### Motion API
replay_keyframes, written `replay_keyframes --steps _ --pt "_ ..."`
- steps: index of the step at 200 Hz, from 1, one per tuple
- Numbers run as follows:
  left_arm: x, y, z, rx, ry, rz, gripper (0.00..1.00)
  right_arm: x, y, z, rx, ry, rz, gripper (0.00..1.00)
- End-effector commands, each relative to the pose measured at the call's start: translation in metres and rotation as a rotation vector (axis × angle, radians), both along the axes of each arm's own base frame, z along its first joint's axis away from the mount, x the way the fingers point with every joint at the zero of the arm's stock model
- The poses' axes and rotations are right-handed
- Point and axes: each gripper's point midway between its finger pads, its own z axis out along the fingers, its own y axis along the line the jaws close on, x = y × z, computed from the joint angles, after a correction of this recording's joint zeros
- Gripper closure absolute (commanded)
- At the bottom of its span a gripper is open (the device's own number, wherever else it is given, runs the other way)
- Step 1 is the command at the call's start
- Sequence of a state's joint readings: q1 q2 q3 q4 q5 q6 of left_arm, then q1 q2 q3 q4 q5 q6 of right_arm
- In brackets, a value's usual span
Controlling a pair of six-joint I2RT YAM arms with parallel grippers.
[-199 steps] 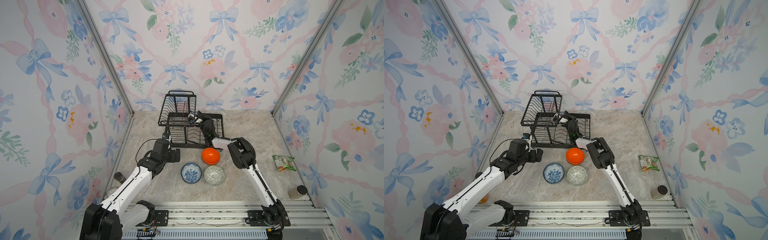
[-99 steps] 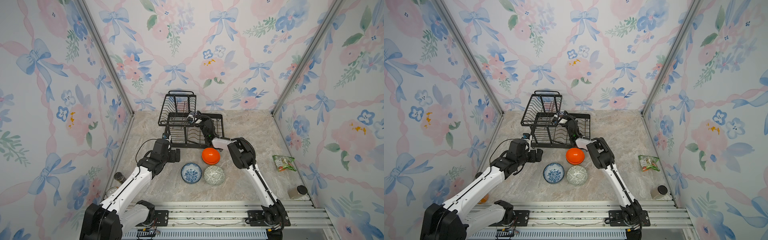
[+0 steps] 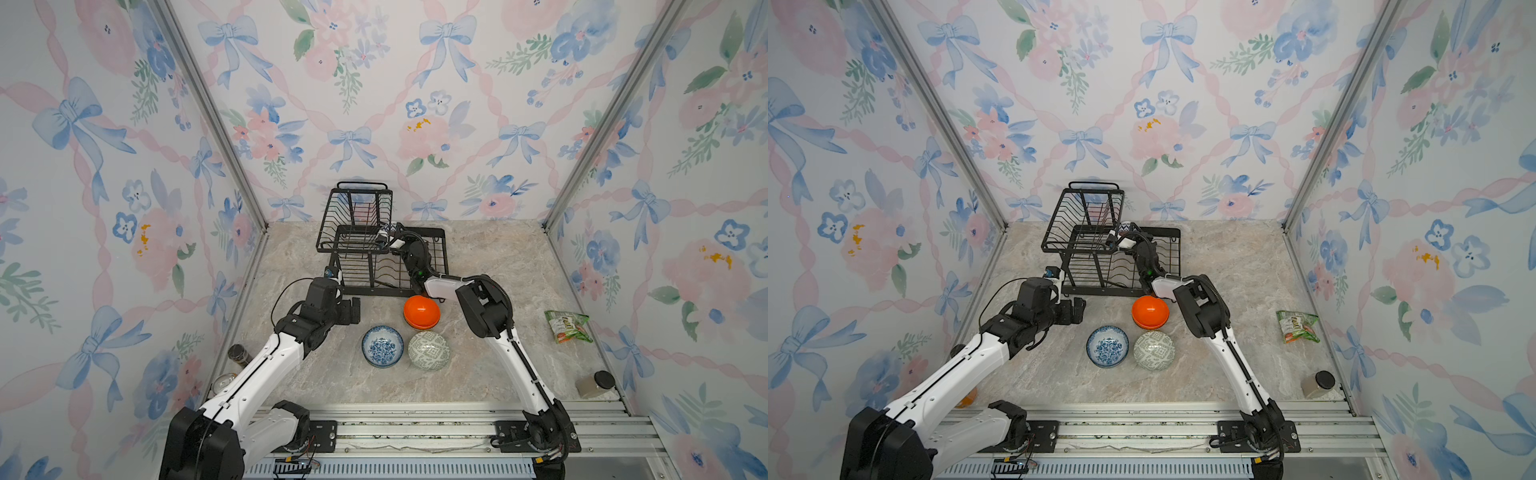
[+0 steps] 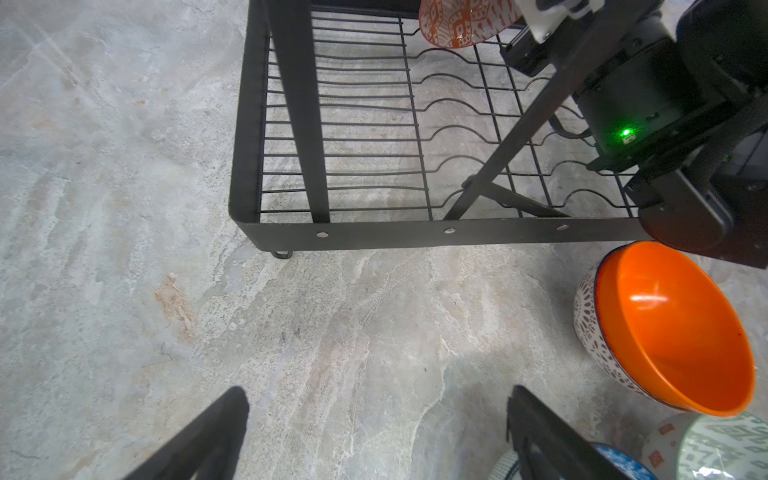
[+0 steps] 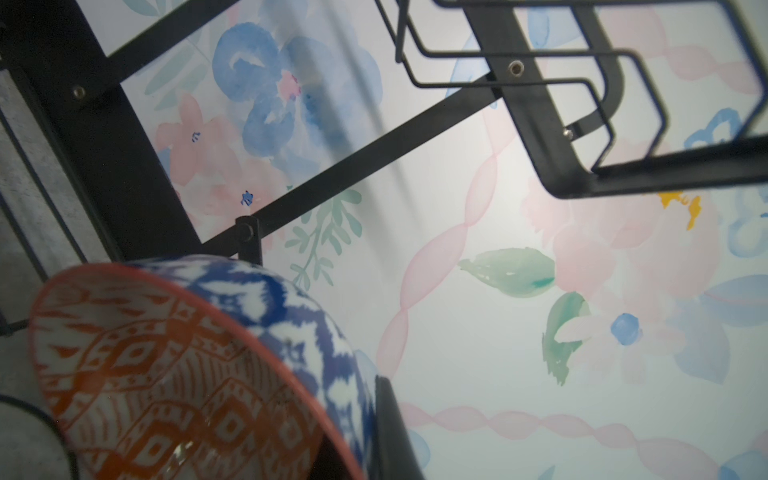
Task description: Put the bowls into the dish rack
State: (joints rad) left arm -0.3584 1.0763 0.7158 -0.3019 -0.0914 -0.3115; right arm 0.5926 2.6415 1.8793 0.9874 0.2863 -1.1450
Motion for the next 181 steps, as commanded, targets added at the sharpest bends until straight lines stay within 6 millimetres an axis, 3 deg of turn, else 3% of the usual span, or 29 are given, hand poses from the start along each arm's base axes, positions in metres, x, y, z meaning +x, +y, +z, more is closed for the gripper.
replay_keyframes --steps 1,68,181 --pt "-0.003 0.004 -0.001 -0.003 -0.004 0.008 0.02 -0.016 0.008 -0.069 -0.049 0.106 0.025 1.0" --pt "-0.003 0.004 0.001 -0.006 -0.008 0.01 0.02 -0.026 0.014 -0.049 -0.003 0.074 0.046 1.0" --pt "-0.003 0.004 0.004 -0.012 -0.02 0.009 0.02 -0.04 0.021 -0.047 0.028 0.101 0.077 1.0"
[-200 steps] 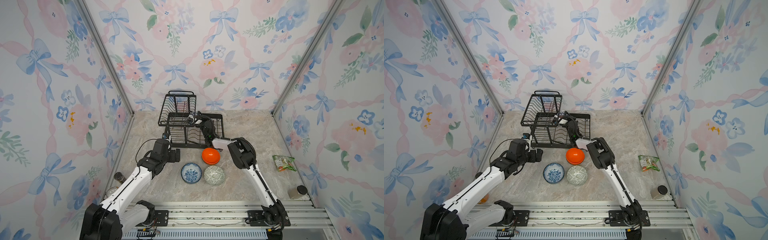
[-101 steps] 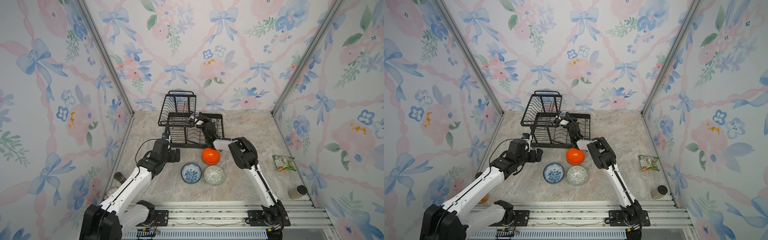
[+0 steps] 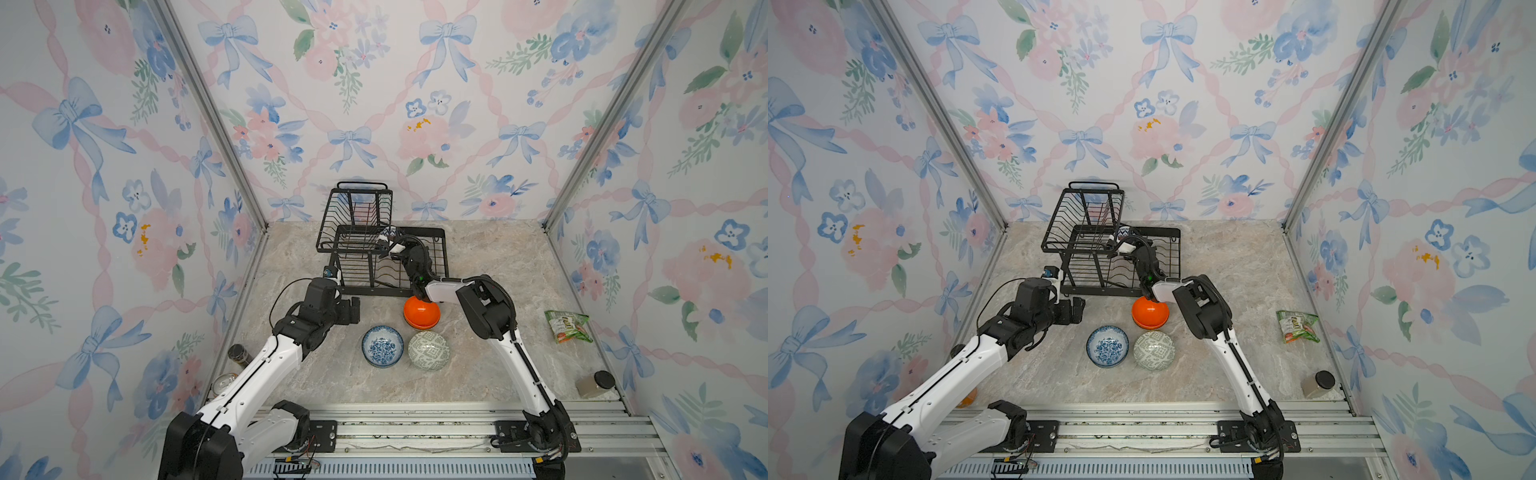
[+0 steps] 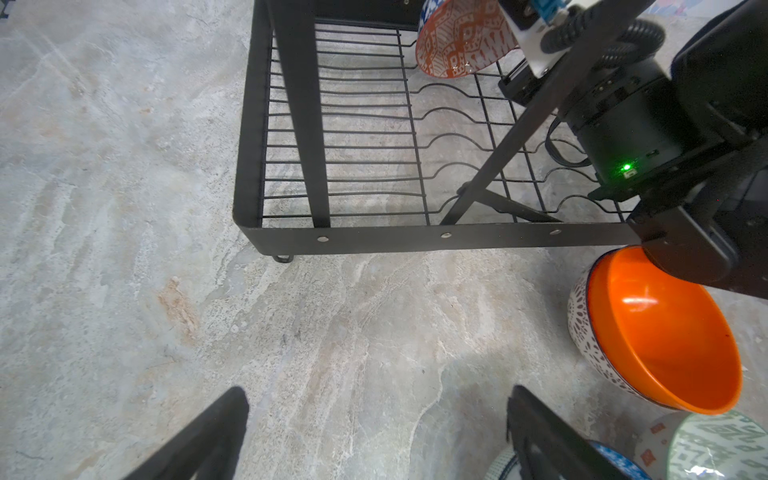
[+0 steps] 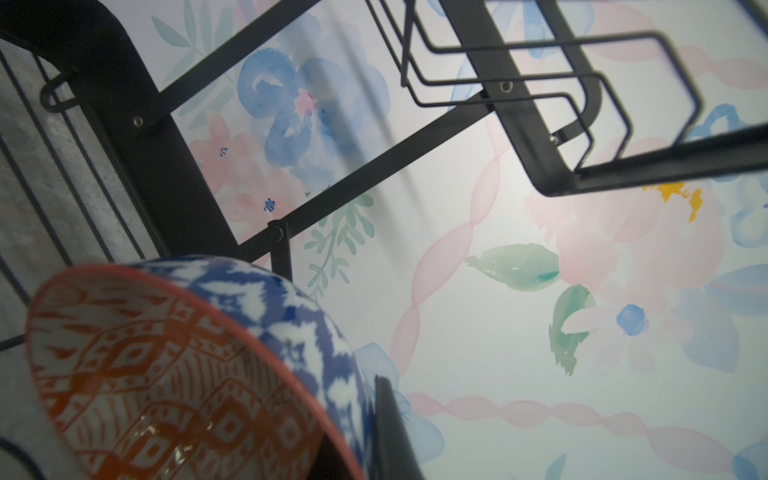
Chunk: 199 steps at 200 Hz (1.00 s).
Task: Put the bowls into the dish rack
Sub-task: 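Open the right gripper and release the bowl in the rack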
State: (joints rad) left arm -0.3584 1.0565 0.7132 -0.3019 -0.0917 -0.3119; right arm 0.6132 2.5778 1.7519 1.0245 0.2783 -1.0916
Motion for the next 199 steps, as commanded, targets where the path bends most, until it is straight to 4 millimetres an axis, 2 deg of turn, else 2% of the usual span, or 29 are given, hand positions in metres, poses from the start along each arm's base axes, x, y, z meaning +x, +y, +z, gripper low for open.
replay_keyframes --steps 1,78,90,111,180,199 --pt "-0.001 0.003 0.0 -0.005 -0.005 0.009 0.02 -0.018 0.016 -0.042 -0.008 0.064 0.043 1.0" --pt "-0.002 0.003 0.001 -0.009 -0.012 0.009 0.02 -0.018 0.013 -0.041 0.005 0.084 0.024 1.0" --pt "-0.002 0.004 0.002 -0.01 -0.013 0.01 0.02 -0.018 0.012 -0.04 0.01 0.082 0.02 0.94" --pt "-0.003 0.004 0.002 -0.01 -0.014 0.01 0.02 -0.018 0.011 -0.04 0.013 0.082 0.016 0.9" --pt "-0.003 0.003 0.002 -0.013 -0.013 0.009 0.02 -0.017 0.009 -0.035 0.022 0.07 0.006 0.85" --pt "-0.003 0.003 0.002 -0.016 -0.013 0.008 0.02 -0.017 0.009 -0.034 0.023 0.067 0.003 0.8"
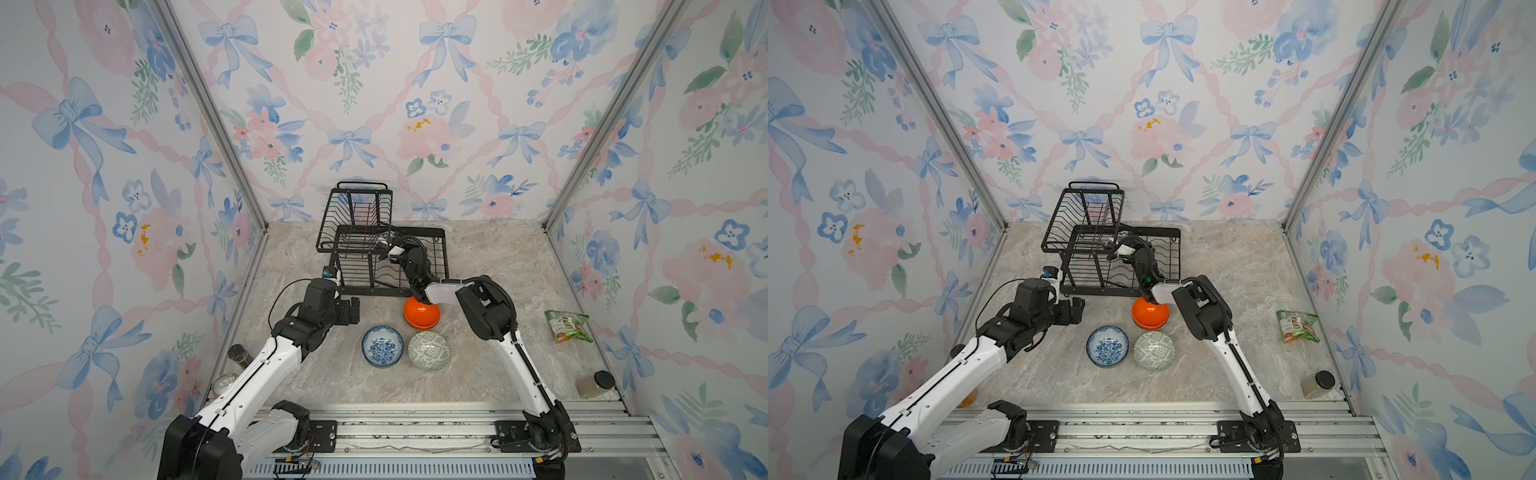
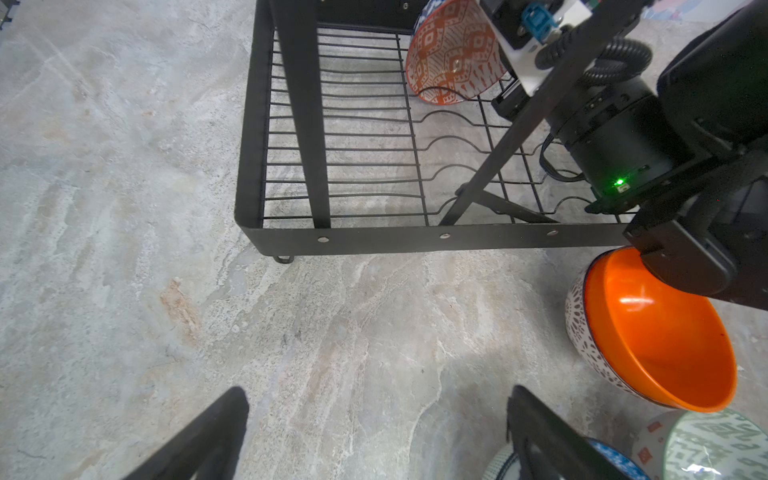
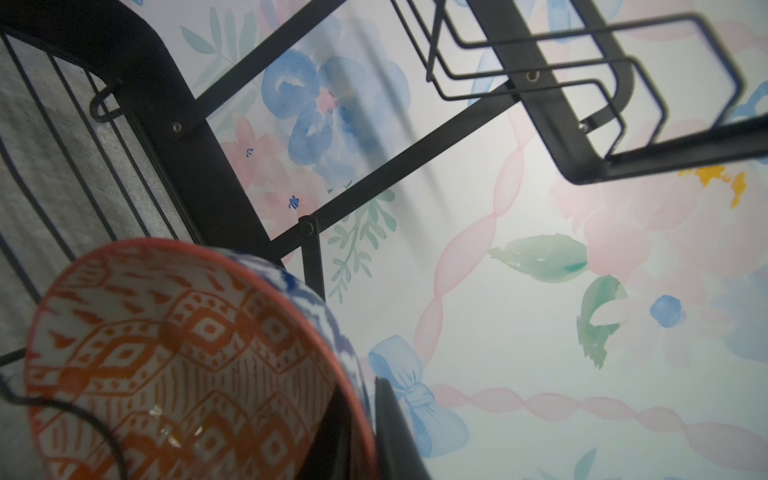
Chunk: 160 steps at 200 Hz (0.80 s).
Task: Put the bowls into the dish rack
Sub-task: 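Open the right gripper and release the bowl in the rack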
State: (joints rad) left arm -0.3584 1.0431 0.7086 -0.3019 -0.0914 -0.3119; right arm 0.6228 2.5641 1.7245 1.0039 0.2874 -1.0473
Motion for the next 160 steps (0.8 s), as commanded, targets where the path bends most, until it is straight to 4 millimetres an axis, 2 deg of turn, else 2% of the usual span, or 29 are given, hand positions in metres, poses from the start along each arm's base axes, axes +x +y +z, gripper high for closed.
replay_keyframes --steps 1,45,64,77,94,114,138,160 --pt "-0.002 0.002 0.0 -0.012 -0.004 0.008 0.02 -0.011 0.006 -0.026 0.001 0.024 -0.001 0.8" --pt "-0.001 0.003 0.001 -0.011 -0.008 0.009 0.02 -0.01 0.003 -0.02 0.011 0.011 -0.009 0.76" --pt "-0.002 0.002 0.001 -0.012 -0.006 0.008 0.02 -0.011 0.001 -0.016 0.018 0.004 -0.011 0.69" --pt "-0.001 0.002 0.001 -0.011 -0.007 0.008 0.02 -0.011 -0.001 -0.013 0.024 0.001 -0.013 0.5" --pt "-0.001 0.002 0.001 -0.012 -0.006 0.009 0.02 -0.011 -0.004 -0.009 0.032 -0.004 -0.015 0.31" --pt "-0.001 0.002 0.0 -0.012 -0.004 0.01 0.02 -0.011 -0.008 -0.005 0.04 -0.009 -0.019 0.14" --pt "-0.001 0.002 0.001 -0.012 -0.006 0.009 0.02 -0.012 -0.011 0.0 0.048 -0.011 -0.023 0.04" --pt "-0.001 0.003 0.002 -0.011 -0.008 0.011 0.02 -0.013 -0.017 0.008 0.071 -0.004 -0.028 0.0"
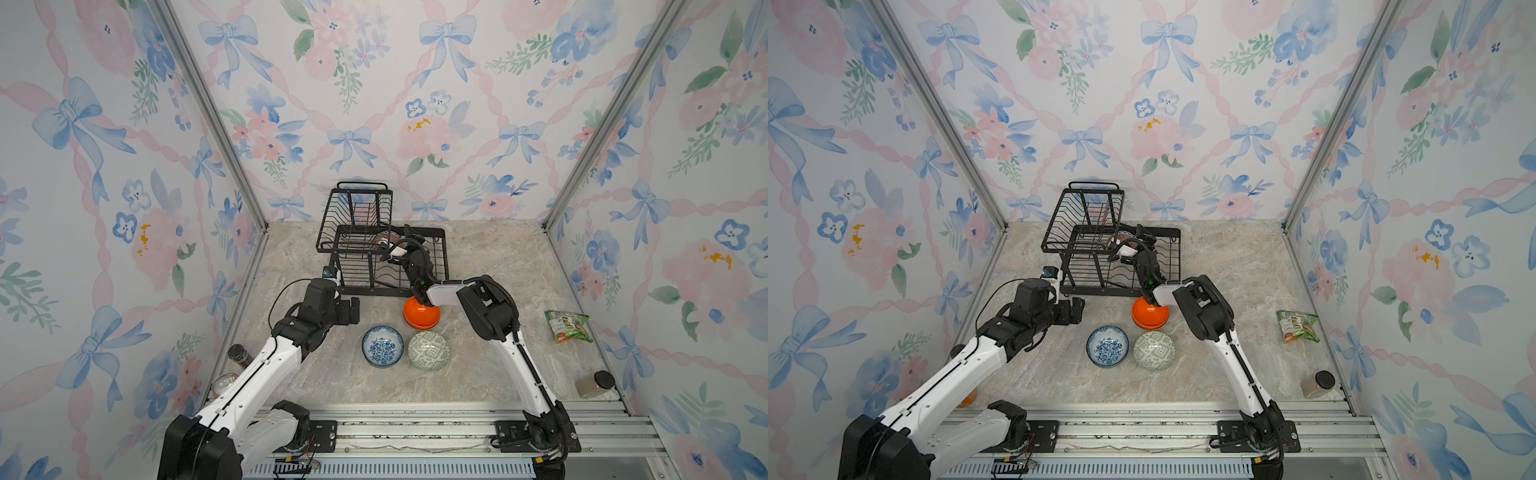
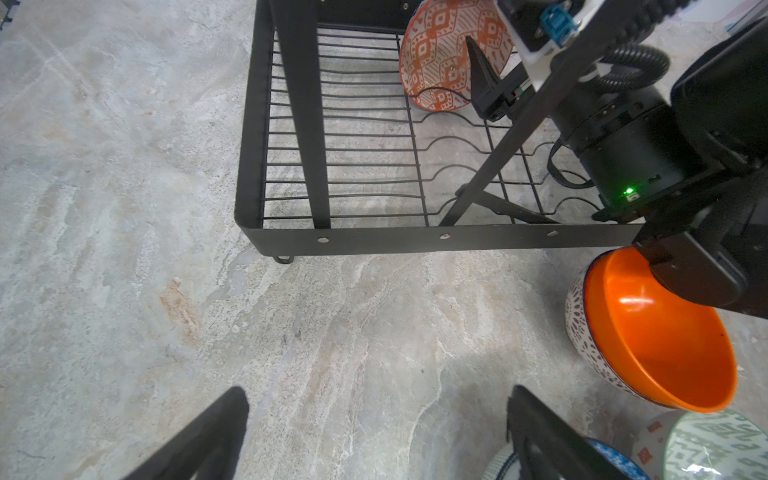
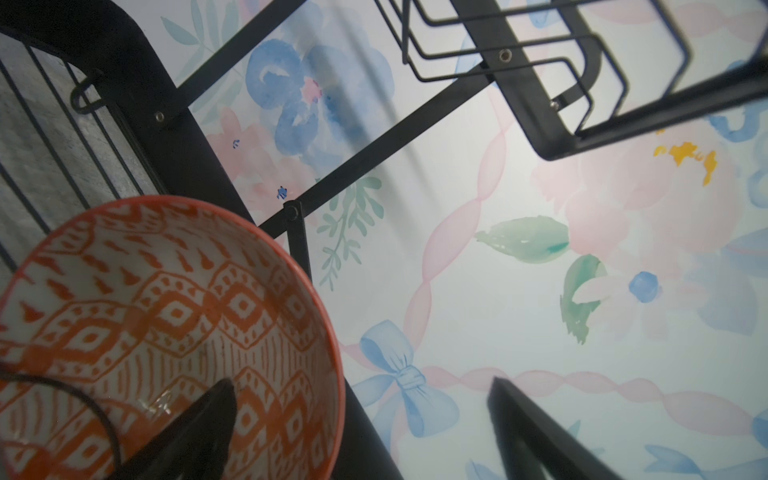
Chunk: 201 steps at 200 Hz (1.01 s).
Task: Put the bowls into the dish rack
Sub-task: 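Open the right gripper and release the bowl in the rack, then raise the right gripper from the rack while the left gripper nears the orange bowl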
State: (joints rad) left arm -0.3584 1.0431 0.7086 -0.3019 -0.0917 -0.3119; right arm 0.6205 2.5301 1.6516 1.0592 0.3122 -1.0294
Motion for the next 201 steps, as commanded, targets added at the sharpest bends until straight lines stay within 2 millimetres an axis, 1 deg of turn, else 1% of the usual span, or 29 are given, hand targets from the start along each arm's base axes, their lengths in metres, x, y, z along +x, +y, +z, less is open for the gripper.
replay_keyframes --steps 1,39,101,124,147,164,178,185,201 --pt "-0.001 0.003 0.002 -0.012 -0.008 0.01 0.02 -0.006 -0.006 0.005 0.044 0.003 -0.003 0.0" --pt "0.0 0.003 0.003 -0.011 -0.011 0.015 0.02 -0.009 -0.014 0.014 0.075 0.05 0.013 0.03" --pt "0.0 0.003 0.003 -0.014 -0.012 0.017 0.02 -0.018 -0.028 0.023 0.128 0.181 0.063 0.03" --pt "0.001 0.002 0.005 -0.017 -0.014 0.013 0.02 -0.021 -0.037 0.027 0.147 0.215 0.062 0.03" --pt "0.0 0.0 0.005 -0.025 -0.012 -0.003 0.02 -0.026 -0.051 0.033 0.192 0.251 0.049 0.03" --pt "0.0 -0.003 0.005 -0.028 -0.008 -0.016 0.02 -0.033 -0.065 0.041 0.264 0.278 0.034 0.03" --pt "0.001 -0.005 0.005 -0.031 -0.004 -0.026 0.02 -0.04 -0.079 0.048 0.325 0.3 0.02 0.03" --pt "0.001 -0.006 0.004 -0.033 0.0 -0.031 0.02 -0.044 -0.085 0.049 0.345 0.326 0.011 0.03" --pt "0.001 -0.008 0.005 -0.038 0.002 -0.039 0.02 -0.054 -0.101 0.059 0.409 0.39 -0.028 0.03"
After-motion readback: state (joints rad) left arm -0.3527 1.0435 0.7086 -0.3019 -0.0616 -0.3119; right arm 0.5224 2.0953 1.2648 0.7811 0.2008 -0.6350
